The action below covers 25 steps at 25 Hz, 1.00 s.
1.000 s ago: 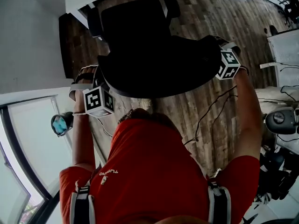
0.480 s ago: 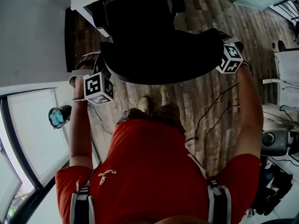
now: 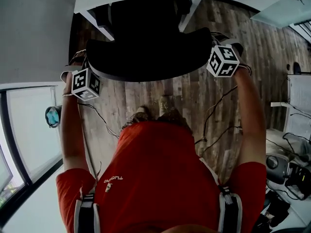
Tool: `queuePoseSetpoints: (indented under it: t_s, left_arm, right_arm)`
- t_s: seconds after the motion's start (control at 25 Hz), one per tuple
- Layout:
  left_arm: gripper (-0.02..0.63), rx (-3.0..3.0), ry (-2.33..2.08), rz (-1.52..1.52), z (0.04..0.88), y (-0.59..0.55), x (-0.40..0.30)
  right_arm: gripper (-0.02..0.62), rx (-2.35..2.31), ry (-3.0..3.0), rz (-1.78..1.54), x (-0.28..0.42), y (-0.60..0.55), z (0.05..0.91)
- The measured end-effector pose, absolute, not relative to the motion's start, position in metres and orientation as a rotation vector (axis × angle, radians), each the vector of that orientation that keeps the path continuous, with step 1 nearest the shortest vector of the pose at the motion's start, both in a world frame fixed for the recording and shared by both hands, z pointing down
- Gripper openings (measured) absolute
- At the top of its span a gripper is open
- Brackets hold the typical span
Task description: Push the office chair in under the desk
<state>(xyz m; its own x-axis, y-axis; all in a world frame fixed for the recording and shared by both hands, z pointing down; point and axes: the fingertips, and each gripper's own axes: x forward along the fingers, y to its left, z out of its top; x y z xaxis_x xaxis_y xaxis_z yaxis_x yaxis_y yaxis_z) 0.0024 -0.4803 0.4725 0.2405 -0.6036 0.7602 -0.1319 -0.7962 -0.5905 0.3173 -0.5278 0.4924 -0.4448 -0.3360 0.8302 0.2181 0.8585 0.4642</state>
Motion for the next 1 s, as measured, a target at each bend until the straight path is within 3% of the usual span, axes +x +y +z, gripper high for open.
queuePoseSetpoints:
  t_s: [0.4,1.0]
  left_arm:
    - [0.155,-2.092,0.689,-1.635,0.481,-0.536,-0.037]
    - [0.152,-2.085,0.691,-1.591,0.479,-0.626,-0.043]
  right_arm:
    - [0.137,0.094,-1.938,-0.637,0.288,-0.567,0.492]
    - [0.137,0.113,-1.914,-0.582,0.28,-0.655,0.497]
